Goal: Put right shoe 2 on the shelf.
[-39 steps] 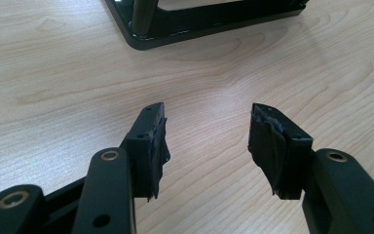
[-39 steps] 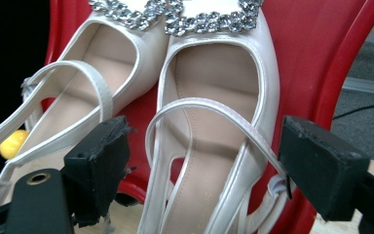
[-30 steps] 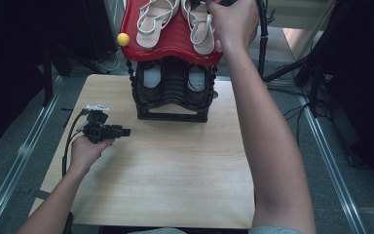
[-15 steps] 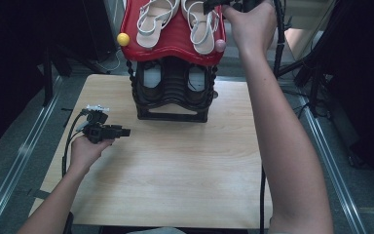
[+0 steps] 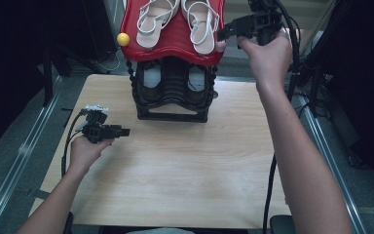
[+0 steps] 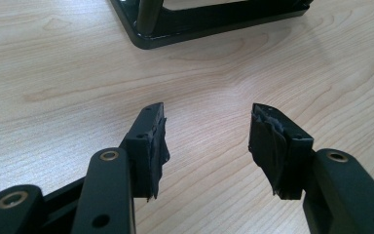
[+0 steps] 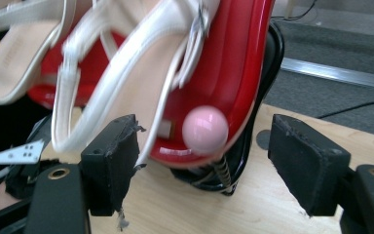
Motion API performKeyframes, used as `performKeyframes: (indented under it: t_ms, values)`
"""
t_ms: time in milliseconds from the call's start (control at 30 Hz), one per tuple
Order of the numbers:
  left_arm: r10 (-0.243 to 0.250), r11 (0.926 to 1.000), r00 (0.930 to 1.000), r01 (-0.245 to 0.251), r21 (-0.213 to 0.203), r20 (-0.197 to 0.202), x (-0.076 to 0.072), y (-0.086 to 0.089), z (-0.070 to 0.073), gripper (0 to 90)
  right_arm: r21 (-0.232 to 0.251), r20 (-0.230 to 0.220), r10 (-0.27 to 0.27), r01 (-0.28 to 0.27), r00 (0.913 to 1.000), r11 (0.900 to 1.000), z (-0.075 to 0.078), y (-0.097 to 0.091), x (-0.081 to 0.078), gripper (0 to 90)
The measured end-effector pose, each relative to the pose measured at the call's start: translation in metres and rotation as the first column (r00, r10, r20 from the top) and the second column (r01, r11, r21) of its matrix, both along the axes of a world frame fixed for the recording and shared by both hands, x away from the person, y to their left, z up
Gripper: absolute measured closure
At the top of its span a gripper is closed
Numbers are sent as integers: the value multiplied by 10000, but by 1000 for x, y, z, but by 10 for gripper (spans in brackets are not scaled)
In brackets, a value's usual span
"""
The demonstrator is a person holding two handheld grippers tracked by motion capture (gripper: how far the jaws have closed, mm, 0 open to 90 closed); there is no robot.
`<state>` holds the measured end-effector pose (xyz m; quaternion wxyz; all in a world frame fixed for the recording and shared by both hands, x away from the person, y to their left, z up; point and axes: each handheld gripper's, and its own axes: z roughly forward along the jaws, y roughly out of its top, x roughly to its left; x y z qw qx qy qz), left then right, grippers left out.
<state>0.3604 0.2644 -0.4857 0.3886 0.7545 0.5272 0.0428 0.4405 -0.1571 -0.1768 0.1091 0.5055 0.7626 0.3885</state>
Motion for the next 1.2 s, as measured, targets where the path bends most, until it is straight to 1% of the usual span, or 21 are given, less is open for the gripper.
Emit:
performKeyframes:
  t_ms: [100,200,267,367,500,767,867,967,1000,1067,1133,1200]
  values:
    - [3,10000,10000,-3,10,4,0,0,0,477,-127,133,108,-106,9999,9999,-8,-6,-12,281]
    - [-3,10000,10000,3,26,-1,0,0,0,476,-97,70,337,-337,9994,9994,-21,-11,-23,282]
    - [-21,10000,10000,21,39,-11,0,0,0,476,56,-24,501,-500,9987,9987,-33,-14,-29,283]
    - [-25,10000,10000,25,37,-3,0,0,0,476,-35,-138,741,-742,9972,9972,-51,-14,-39,283]
    - [47,10000,10000,-47,-25,25,0,0,0,475,129,-219,999,-996,9948,9949,-77,-15,-50,284]
    - [12,10000,10000,-12,17,35,0,0,0,474,127,-244,1485,-1482,9886,9889,-134,-16,-62,288]
    - [19,10000,10000,-19,22,19,0,0,0,472,20,-180,1638,-1638,9863,9865,-153,-14,-67,289]
    - [23,10000,10000,-23,44,41,0,-1,0,470,24,-342,1749,-1750,9840,9846,-172,-13,-71,290]
    - [12,10000,10000,-12,60,45,0,-1,0,469,-6,-339,1738,-1739,9842,9848,-178,-13,-73,290]
    - [8,10000,10000,-8,86,65,0,0,-1,467,-49,-334,1860,-1863,9820,9825,-190,-12,-75,293]
    - [-22,10000,10000,22,84,27,0,0,-1,466,52,-434,1930,-1930,9802,9812,-202,-12,-77,297]
    - [-31,9999,10000,31,107,24,0,0,-1,465,232,-546,1898,-1888,9803,9818,-214,-13,-79,300]
